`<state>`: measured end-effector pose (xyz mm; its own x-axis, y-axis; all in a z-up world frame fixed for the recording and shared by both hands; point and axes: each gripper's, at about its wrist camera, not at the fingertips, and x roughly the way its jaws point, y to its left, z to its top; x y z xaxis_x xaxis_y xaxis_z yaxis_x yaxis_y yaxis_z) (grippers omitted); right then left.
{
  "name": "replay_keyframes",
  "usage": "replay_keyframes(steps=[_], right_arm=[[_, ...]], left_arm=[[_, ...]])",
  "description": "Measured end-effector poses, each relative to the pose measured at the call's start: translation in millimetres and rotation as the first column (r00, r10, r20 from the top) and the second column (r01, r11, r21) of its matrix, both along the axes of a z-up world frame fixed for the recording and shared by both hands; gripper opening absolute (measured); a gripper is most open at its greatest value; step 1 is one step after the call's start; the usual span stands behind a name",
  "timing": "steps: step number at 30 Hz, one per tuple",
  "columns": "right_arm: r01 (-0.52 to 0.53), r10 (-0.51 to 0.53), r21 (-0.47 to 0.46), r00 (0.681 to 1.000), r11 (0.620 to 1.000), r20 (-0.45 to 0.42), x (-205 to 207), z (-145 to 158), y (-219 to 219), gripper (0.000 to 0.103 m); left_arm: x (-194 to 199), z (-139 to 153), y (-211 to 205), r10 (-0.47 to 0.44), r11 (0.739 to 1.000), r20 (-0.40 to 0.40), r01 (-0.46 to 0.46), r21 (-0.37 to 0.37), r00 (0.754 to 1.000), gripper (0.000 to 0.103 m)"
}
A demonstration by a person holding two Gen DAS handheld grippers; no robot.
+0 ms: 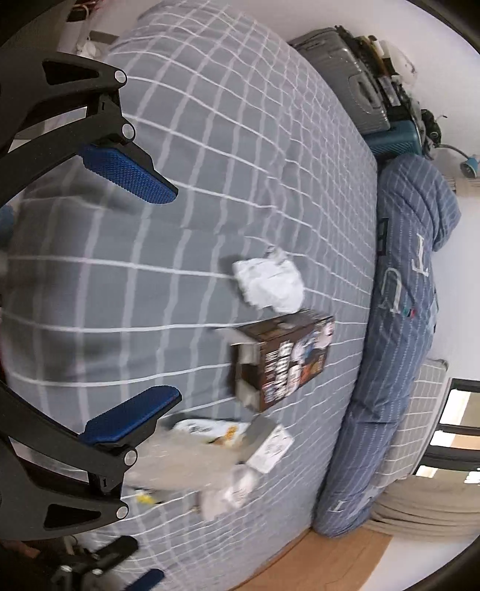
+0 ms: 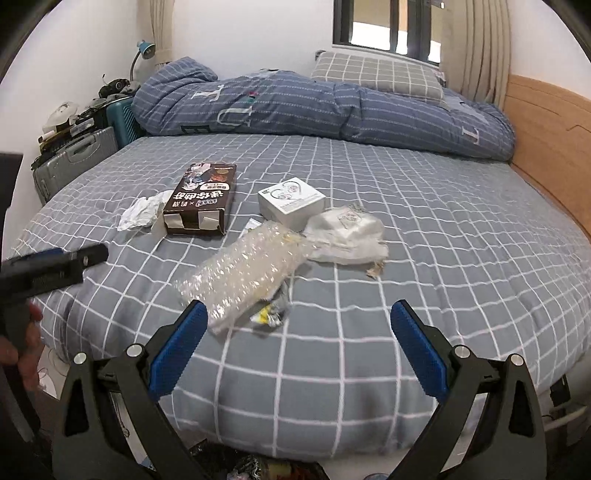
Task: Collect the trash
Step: 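Raise both tools back over the bed toward the tissue and bubble wrap, then grasp the white tissue with the left tool while the right tool grasps the bubble wrap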
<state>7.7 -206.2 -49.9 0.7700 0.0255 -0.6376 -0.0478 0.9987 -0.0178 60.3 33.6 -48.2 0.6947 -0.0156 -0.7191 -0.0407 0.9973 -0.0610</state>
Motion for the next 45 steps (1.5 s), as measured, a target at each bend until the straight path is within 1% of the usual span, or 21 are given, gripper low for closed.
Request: replay_keyframes(steps=[5,7,9,12,16,19,23,28,30,31,34,36,37,38,39,41,43,45], right_arm=[[-0.019,0.019,0.000,1.000,1.000,-0.010,26.5,-5.5,12.0,0.095],[-0.032,0.032,-0.004,0.999,0.999,-0.014,36.9,-8.9,18.1,0.095],[-0.047,0.047,-0.008,0.999,0.999,-0.018,42.7,-11.2,21.9,0.095],[-0.058,0.059,0.011,0.998,0.998,-0.027,52.0,-16.7,23.8,0.095],[-0.090,0.093,0.063,0.995,0.994,-0.040,64.3,-21.4,25.2,0.095],[-0.096,0.099,0.061,0.994,0.994,-0.049,72.1,-24.7,26.7,0.095],[-0.106,0.109,0.050,0.992,0.993,-0.070,82.5,-30.0,28.3,0.095],[-0.109,0.113,0.049,0.987,0.993,-0.111,95.7,-37.6,32.2,0.095],[-0.110,0.116,0.053,0.984,0.993,-0.132,101.2,-42.6,34.2,0.095],[-0.109,0.115,0.053,0.983,0.993,-0.141,102.7,-44.7,35.2,0.095],[-0.108,0.117,0.060,0.979,0.992,-0.168,108.5,-52.0,37.6,0.095],[-0.116,0.126,0.063,0.975,0.991,-0.182,110.6,-54.9,39.2,0.090],[-0.120,0.131,0.069,0.973,0.990,-0.191,111.9,-56.5,39.8,0.086],[-0.122,0.134,0.074,0.972,0.990,-0.195,112.1,-57.2,40.1,0.083],[-0.127,0.141,0.080,0.970,0.989,-0.199,112.4,-58.0,40.6,0.081],[-0.134,0.150,0.087,0.967,0.987,-0.204,112.2,-58.3,41.4,0.071],[-0.146,0.164,0.101,0.964,0.984,-0.209,111.4,-58.6,42.0,0.063],[-0.151,0.172,0.111,0.963,0.982,-0.207,110.3,-58.2,43.1,0.057]], left_arm=[[32.0,2.2,13.3,0.015,1.000,0.020,-0.015,-0.012,1.000,0.097],[49.1,0.5,19.5,0.004,0.999,0.014,-0.004,-0.037,1.000,0.097],[63.1,-1.1,25.1,0.007,0.999,0.018,-0.006,-0.046,1.000,0.096],[80.8,-3.5,28.2,-0.002,0.999,0.016,0.003,-0.034,1.000,0.096],[103.5,-9.1,30.8,0.002,1.000,0.005,-0.002,-0.016,1.000,0.096],[118.3,-14.6,30.9,-0.001,1.000,-0.013,0.001,-0.003,1.000,0.096],[135.5,-22.7,28.4,-0.003,0.999,-0.031,0.004,0.044,1.000,0.096],[149.2,-33.6,32.6,0.018,0.998,-0.057,-0.015,0.056,0.998,0.095],[155.6,-40.2,32.8,0.019,0.998,-0.085,-0.014,0.064,0.996,0.085],[159.0,-43.7,32.8,0.019,0.998,-0.103,-0.011,0.069,0.995,0.082],[163.3,-49.5,30.5,0.015,0.997,-0.115,-0.006,0.081,0.993,0.073],[166.2,-53.1,30.4,0.010,0.997,-0.128,-0.001,0.076,0.992,0.059],[166.7,-54.0,30.8,0.007,0.998,-0.130,0.003,0.070,0.991,0.055],[167.2,-54.9,30.6,0.002,0.998,-0.133,0.006,0.065,0.991,0.047],[167.7,-56.0,29.8,0.001,0.998,-0.135,0.008,0.067,0.991,0.042],[168.1,-57.2,29.4,-0.001,0.998,-0.137,0.010,0.065,0.991,0.037],[168.0,-57.8,30.3,0.003,0.998,-0.138,0.005,0.060,0.990,0.035],[168.3,-57.8,31.1,0.003,0.998,-0.139,0.005,0.059,0.990,0.029]])
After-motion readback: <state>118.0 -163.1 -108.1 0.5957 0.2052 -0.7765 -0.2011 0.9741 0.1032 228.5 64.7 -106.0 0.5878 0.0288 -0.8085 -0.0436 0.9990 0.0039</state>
